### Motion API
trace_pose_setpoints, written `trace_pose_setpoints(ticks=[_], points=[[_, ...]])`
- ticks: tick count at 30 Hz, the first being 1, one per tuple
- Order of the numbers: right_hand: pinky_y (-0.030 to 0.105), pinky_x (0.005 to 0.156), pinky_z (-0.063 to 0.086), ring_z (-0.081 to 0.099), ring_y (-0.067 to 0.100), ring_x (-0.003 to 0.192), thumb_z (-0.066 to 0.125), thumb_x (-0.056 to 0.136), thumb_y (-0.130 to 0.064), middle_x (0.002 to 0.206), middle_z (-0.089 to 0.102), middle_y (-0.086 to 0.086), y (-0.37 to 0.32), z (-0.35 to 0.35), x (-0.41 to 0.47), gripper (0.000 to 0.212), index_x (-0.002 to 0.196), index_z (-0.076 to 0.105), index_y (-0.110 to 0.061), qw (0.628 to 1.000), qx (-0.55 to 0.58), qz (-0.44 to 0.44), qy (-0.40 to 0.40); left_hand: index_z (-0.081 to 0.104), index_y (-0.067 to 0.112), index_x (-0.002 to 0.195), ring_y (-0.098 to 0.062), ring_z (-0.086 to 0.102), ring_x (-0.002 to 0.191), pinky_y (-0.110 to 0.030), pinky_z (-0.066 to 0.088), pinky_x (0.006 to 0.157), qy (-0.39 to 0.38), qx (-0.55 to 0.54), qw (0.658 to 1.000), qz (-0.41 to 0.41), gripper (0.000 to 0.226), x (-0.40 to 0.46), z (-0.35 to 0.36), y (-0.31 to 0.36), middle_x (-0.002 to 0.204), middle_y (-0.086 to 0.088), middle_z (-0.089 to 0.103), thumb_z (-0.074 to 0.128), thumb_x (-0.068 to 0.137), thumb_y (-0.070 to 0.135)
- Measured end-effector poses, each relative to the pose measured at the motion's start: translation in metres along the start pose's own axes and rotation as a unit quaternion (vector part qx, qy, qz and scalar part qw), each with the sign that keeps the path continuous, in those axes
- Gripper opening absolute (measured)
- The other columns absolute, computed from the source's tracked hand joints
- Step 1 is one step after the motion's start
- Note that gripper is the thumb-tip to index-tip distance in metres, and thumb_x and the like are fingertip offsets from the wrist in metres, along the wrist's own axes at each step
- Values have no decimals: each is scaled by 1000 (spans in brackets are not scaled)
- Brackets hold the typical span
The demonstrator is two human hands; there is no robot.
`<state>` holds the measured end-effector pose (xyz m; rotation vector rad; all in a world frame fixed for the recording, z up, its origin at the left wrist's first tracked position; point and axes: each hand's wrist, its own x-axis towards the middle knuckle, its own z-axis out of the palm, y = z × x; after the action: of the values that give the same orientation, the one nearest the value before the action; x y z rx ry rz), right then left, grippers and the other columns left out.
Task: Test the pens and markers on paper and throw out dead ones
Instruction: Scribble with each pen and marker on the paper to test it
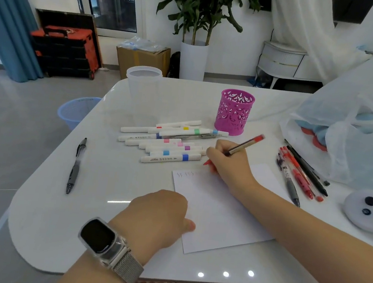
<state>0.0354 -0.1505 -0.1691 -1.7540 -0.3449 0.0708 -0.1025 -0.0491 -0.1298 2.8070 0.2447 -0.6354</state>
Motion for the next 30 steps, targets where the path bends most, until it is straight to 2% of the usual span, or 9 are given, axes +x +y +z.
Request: trace_pose_setpoints(ticks=[3, 4, 7, 12, 16, 18, 20, 23, 30], points=[[15, 36, 25, 34, 9, 35, 58, 86, -4, 42, 41, 0, -11, -15, -3, 42, 52, 36, -15, 990, 122, 63, 45, 54, 14, 95, -23, 57, 98, -27, 34, 69, 6, -11, 1000, 11, 31, -3, -3, -2, 116, -6, 57, 47, 93, 44], [15, 36, 23, 30, 10, 35, 60, 88, -6, 42, 39, -1, -15, -22, -6, 43, 52, 37, -15, 985, 150, 72, 53, 54, 13, 99, -22, 57, 99, -27, 34, 69, 11, -18, 1000, 14, 33, -4, -4, -2, 112, -5, 57, 47, 93, 45], [18, 38, 20, 24, 11, 37, 67, 87, -16, 40, 36, -3, -34, -40, -14, 39, 57, 43, -11, 982, 163, 79, 60, 42, 22, 80, -14, 48, 78, -25, 33, 62, 44, -30, 998, 41, 28, -8, -9, -2, 86, 4, 49, 44, 94, 46], [20, 38, 26, 27, 11, 44, 74, 80, -20, 49, 36, -1, -68, -52, -38, 28, 63, 54, -12, 969, 219, 107, 33, 31, 27, 79, -11, 38, 61, -30, 34, 59, 132, -155, 974, 98, 24, -13, -10, -1, 71, 4, 42, 28, 99, 38], [18, 47, 42, 48, 8, 52, 73, 79, -13, 64, 55, 0, -88, -53, -72, 7, 80, 66, -12, 950, 291, 113, 5, 28, 33, 85, -10, 43, 70, -33, 44, 71, 205, -148, 957, 142, 18, -21, -12, -2, 78, 13, 42, 27, 98, 22], [22, 55, 49, 58, 11, 61, 70, 84, -17, 72, 64, 1, -95, -53, -90, 5, 87, 72, -12, 951, 289, 108, -9, 34, 36, 97, -2, 47, 81, -23, 43, 75, 267, -126, 945, 142, 19, -24, -13, -3, 89, 20, 45, 30, 98, 17], [26, 57, 50, 62, 14, 65, 62, 89, -17, 76, 68, 6, -100, -53, -103, 15, 87, 75, -10, 953, 288, 93, -21, 40, 38, 100, -1, 49, 86, -24, 44, 76, 312, -126, 930, 145, 15, -26, -14, -1, 91, 21, 50, 29, 98, 27], [29, 56, 50, 62, 21, 64, 52, 92, -8, 74, 69, 14, -104, -53, -111, 22, 81, 70, -4, 962, 265, 60, -6, 48, 36, 99, -2, 53, 80, -30, 48, 74, 353, -142, 911, 159, 31, -27, -15, 3, 83, 20, 56, 21, 92, 49], [32, 54, 49, 61, 24, 64, 46, 97, -9, 72, 68, 17, -101, -47, -107, 21, 81, 57, -1, 974, 223, 31, -10, 48, 41, 101, 12, 48, 73, -13, 38, 61, 390, -131, 898, 154, 21, -26, -15, 5, 78, 28, 52, 27, 96, 45]])
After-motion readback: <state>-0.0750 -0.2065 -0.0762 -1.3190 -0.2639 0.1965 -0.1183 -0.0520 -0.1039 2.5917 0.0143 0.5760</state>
